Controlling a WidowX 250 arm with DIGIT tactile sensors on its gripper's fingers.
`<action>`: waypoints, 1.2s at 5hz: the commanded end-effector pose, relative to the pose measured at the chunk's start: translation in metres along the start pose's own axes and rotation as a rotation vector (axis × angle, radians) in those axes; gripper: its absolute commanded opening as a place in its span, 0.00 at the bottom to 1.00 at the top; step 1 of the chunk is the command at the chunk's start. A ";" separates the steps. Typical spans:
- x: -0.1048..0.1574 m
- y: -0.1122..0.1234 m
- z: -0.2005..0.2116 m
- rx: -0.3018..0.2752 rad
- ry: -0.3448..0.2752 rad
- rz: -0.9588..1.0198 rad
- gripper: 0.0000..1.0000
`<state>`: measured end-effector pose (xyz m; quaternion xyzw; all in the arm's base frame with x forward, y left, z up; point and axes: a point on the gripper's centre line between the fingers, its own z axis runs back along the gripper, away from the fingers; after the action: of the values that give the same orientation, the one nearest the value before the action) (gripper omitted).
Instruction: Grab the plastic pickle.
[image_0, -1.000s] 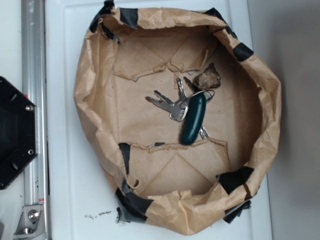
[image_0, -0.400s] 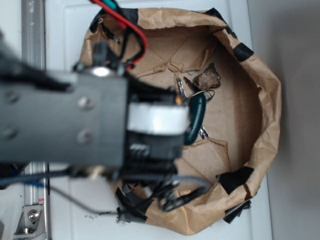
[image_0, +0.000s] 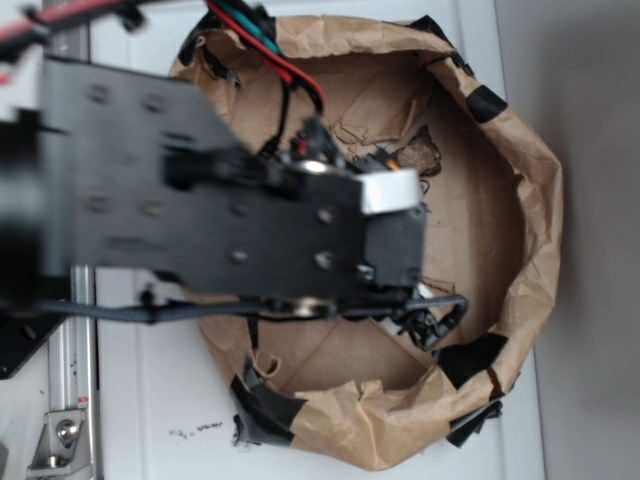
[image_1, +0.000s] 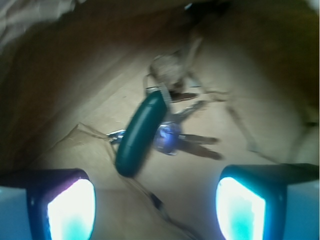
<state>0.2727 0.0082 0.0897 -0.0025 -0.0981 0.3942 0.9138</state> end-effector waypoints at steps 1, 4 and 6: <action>0.005 -0.028 -0.038 -0.058 -0.005 -0.059 1.00; 0.040 0.023 -0.060 0.037 -0.009 -0.011 0.00; 0.051 0.015 -0.038 0.085 -0.034 -0.145 0.00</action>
<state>0.2896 0.0493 0.0345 0.0569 -0.0488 0.3300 0.9410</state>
